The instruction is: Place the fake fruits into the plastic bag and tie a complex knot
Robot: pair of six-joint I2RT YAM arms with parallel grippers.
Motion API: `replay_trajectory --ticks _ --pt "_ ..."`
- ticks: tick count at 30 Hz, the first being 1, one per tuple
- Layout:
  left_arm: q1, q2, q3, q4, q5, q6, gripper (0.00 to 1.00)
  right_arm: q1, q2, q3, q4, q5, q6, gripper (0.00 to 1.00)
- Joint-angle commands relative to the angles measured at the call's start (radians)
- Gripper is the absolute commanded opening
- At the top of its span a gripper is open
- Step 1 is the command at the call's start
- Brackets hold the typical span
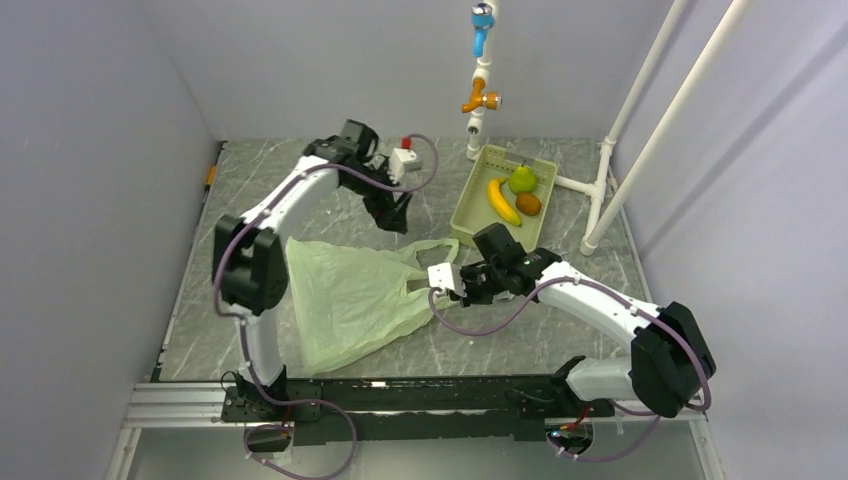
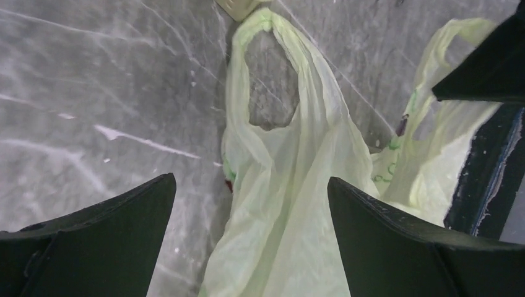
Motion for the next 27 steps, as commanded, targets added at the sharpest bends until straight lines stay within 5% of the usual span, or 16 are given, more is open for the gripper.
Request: replay_trajectory --ticks 1,11,13,17,18,23,27 --pt "-0.055 0.095 0.036 -0.067 -0.070 -0.016 1.00 0.003 0.005 -0.005 0.088 0.048 0.020 0.00" --pt "-0.109 0.090 -0.304 0.074 -0.157 -0.129 0.97 0.003 -0.027 -0.035 0.081 0.069 0.049 0.00" --pt "-0.105 0.108 -0.322 0.102 -0.162 -0.159 0.80 0.002 -0.037 -0.048 0.064 0.073 0.037 0.00" --pt "-0.015 0.098 -0.304 0.141 -0.126 -0.214 0.10 -0.006 -0.068 -0.055 -0.034 0.100 -0.013 0.00" --pt "0.058 0.085 -0.296 0.147 -0.094 -0.232 0.00 -0.020 -0.080 -0.058 -0.075 0.103 -0.030 0.00" --pt "0.321 -0.009 -0.359 0.231 0.001 -0.309 0.00 -0.147 -0.183 -0.092 -0.255 0.091 -0.171 0.00" --pt "0.419 -0.063 -0.448 0.286 0.130 -0.343 0.00 -0.186 -0.228 -0.073 -0.255 0.079 -0.154 0.00"
